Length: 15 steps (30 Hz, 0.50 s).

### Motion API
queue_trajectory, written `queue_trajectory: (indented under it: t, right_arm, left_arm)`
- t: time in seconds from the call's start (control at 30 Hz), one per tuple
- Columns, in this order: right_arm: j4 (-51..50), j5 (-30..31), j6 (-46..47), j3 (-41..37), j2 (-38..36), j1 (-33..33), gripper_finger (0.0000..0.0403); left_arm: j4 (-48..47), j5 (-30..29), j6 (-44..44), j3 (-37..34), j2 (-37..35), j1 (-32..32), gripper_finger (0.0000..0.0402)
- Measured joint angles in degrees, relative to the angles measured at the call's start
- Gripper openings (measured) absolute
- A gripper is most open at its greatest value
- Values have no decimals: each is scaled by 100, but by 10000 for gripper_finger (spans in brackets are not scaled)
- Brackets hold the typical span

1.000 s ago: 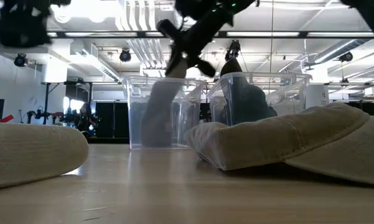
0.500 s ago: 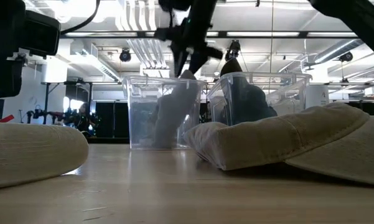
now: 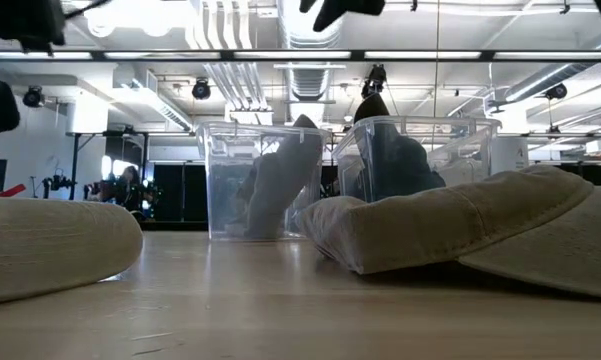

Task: Pick & Place hat
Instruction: Put the left brown cap into the left transparent bin

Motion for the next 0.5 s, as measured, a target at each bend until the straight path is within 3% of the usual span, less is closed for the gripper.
queue_trajectory:
  t: [0.1,0.2,0.37,0.5]
  right_arm:
    - [111,-262,434,-375,12,473,162]
    - [845,-594,936,-918,80,833,161]
    - [3322,-980,1514,-2287,84,1022,156]
    - [4891,-946,2099,-3108,86,950,150]
  left_arm:
    - [-60,-10,85,35,174,-258,195]
    - [-36,156,-355,37,425,-409,195]
    - [296,262,-1135,27,1010,-480,195]
    - [591,-159,-1417,27,1584,-480,195]
